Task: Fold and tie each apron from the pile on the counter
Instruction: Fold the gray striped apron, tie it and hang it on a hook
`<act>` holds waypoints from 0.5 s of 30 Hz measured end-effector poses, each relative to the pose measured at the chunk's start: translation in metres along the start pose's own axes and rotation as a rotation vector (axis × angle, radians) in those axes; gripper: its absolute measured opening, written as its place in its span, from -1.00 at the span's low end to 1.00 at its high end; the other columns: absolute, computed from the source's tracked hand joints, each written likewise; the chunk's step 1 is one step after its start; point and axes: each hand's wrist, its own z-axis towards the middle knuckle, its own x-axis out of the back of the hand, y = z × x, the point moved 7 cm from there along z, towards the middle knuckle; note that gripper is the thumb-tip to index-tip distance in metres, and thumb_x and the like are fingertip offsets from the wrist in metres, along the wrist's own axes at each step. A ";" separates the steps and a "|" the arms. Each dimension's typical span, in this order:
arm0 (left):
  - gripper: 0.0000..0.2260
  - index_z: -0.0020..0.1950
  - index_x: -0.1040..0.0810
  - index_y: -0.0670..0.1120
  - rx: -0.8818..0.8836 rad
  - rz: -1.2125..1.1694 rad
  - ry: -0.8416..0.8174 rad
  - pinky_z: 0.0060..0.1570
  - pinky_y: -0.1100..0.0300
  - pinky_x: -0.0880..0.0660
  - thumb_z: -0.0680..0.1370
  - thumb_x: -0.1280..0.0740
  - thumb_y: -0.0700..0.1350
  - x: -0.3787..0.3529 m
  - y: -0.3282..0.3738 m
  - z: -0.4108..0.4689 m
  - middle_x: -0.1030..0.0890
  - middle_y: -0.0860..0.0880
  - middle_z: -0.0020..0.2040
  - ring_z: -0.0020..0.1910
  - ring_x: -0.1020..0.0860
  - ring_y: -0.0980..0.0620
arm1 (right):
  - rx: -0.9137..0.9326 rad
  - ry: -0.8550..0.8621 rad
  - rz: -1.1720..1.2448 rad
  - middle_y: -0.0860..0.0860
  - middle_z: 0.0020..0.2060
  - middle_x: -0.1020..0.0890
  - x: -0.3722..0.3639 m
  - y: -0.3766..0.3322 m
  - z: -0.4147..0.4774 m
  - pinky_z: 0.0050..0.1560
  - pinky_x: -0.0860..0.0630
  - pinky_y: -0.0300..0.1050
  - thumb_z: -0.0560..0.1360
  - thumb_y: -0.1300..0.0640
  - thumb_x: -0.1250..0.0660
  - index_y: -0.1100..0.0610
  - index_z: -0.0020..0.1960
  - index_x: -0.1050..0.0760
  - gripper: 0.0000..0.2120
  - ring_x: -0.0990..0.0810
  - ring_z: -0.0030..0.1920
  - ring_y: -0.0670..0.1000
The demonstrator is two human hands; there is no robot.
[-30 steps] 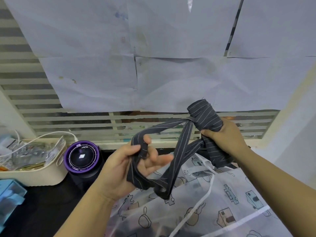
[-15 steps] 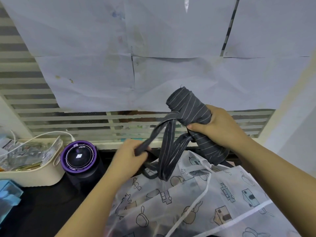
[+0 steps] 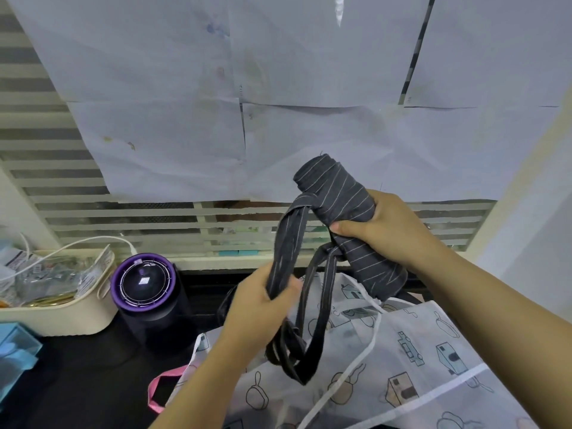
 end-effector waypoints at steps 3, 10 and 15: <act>-0.85 -0.32 -0.55 -0.05 0.123 -0.240 -0.003 0.12 0.03 -0.49 0.42 -0.40 -0.03 0.019 -0.019 0.000 -0.60 -0.13 -0.27 -0.03 -0.61 -0.18 | -0.073 0.099 -0.042 -0.05 -0.17 -0.64 0.017 0.025 0.006 -0.16 -0.42 -0.17 0.39 0.09 -0.48 0.09 -0.06 -0.57 -0.83 -0.58 -0.17 -0.05; -0.79 -0.46 -0.49 -0.09 -0.043 -0.642 -0.248 0.18 0.04 -0.51 0.33 -0.39 -0.05 0.017 0.013 -0.024 -0.38 -0.03 -0.48 -0.20 -0.63 -0.07 | -0.256 0.122 -0.228 0.12 -0.04 -0.65 0.015 0.094 0.008 -0.10 -0.39 -0.11 0.39 0.06 -0.47 0.09 -0.01 -0.54 -0.77 -0.53 -0.13 0.09; -0.56 0.32 -0.52 -0.16 -0.142 -0.870 -0.636 0.22 -0.27 -0.39 0.48 -0.29 -0.01 -0.001 0.073 -0.020 -0.65 -0.16 -0.05 -0.08 -0.62 -0.10 | -0.065 0.051 -0.587 0.01 -0.12 -0.59 -0.026 0.075 -0.001 -0.20 -0.35 -0.15 0.44 -0.06 -0.38 0.04 0.11 -0.46 -0.70 -0.50 -0.16 0.05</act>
